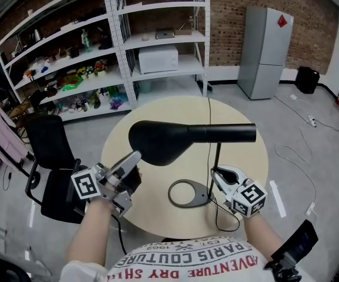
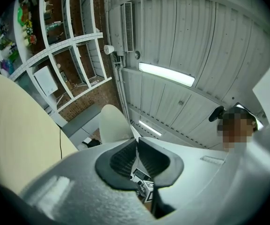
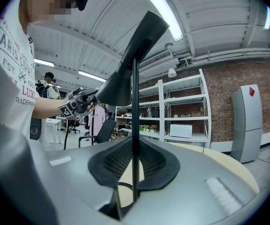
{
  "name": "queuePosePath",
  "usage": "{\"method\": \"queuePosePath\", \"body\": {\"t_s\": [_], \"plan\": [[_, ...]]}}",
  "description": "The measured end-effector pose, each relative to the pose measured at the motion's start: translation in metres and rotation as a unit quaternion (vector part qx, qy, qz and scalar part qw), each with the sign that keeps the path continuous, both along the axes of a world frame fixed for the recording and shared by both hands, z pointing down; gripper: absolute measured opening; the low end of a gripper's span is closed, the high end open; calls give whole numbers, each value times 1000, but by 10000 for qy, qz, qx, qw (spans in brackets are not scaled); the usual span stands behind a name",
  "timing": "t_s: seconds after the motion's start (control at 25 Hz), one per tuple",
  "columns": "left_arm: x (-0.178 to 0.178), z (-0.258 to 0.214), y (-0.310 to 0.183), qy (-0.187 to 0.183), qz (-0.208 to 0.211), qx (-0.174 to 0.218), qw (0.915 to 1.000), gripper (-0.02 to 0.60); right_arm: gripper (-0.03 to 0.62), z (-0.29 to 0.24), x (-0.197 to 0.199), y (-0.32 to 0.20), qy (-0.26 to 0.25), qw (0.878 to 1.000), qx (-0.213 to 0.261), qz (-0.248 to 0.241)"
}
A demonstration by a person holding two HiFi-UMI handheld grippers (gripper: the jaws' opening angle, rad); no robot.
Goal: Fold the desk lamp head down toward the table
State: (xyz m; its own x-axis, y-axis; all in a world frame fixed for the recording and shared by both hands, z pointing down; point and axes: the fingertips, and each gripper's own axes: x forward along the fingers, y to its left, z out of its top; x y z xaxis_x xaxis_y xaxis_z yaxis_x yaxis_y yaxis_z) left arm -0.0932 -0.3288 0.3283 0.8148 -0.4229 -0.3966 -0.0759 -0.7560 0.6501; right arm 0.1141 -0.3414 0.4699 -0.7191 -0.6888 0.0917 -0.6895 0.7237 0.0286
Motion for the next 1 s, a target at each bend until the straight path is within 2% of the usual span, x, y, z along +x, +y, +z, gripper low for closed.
{"method": "queuePosePath", "body": {"t_s": [1.0], "plan": [[12,35,7,611,224,-370,9972,21,38,-2,1,2,-37,9999,29,-112]]}}
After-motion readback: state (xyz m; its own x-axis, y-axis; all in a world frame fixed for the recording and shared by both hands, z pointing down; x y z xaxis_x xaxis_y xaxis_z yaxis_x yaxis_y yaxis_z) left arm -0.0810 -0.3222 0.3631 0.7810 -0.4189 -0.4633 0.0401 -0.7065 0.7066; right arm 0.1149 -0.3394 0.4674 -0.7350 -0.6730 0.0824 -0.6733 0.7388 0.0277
